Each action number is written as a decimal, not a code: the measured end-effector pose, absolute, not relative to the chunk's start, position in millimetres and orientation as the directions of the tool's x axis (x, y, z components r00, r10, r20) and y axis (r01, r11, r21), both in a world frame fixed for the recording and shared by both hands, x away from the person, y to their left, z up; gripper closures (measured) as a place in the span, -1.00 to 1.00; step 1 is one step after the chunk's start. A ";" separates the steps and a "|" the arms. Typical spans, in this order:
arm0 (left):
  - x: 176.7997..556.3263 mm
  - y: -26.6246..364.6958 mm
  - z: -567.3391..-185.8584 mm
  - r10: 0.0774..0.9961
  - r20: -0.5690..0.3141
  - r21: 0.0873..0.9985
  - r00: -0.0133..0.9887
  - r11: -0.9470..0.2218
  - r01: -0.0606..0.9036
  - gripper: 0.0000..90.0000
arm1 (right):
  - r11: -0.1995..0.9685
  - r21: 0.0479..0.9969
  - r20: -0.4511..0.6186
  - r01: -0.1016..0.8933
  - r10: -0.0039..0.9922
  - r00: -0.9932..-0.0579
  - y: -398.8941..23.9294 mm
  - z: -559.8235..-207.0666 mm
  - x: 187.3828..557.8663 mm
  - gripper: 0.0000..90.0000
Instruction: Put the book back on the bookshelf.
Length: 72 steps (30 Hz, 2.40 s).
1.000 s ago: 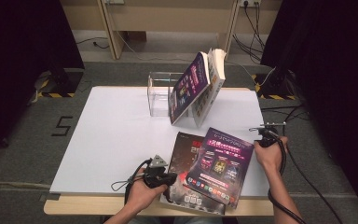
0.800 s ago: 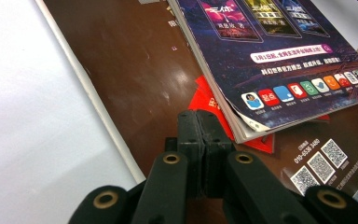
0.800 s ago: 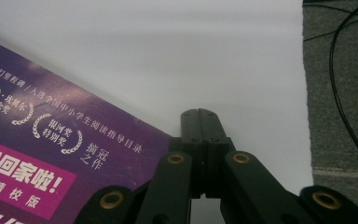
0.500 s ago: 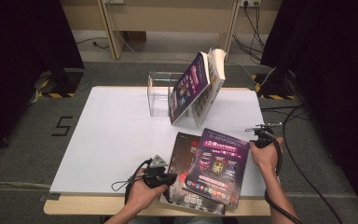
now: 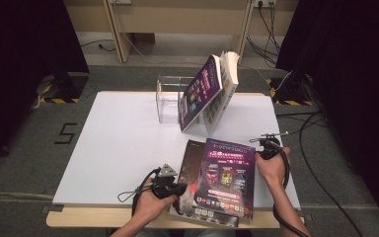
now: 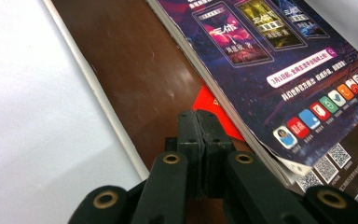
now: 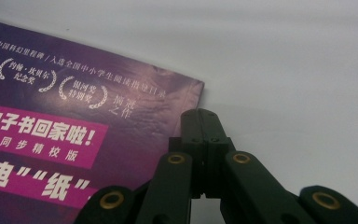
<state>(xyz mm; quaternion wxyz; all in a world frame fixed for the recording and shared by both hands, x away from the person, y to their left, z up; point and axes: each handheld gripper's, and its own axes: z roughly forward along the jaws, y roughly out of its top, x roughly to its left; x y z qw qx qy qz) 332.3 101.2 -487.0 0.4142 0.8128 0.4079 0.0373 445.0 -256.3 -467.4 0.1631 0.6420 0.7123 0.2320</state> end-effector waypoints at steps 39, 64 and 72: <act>342.5 89.5 -478.4 0.706 -0.332 0.702 0.626 -0.259 0.663 0.36 | -0.047 0.530 0.254 0.847 0.961 -0.106 -251.2 -461.7 465.3 0.39; 348.3 71.5 -487.0 0.706 -0.350 0.676 0.615 -0.265 0.688 0.50 | -0.087 0.529 0.308 0.844 0.947 -0.096 -249.2 -469.8 464.3 0.26; 350.1 66.0 -485.8 0.714 -0.358 0.658 0.601 -0.264 0.705 0.64 | -0.096 0.528 0.313 0.844 0.945 -0.089 -249.0 -470.0 463.6 0.25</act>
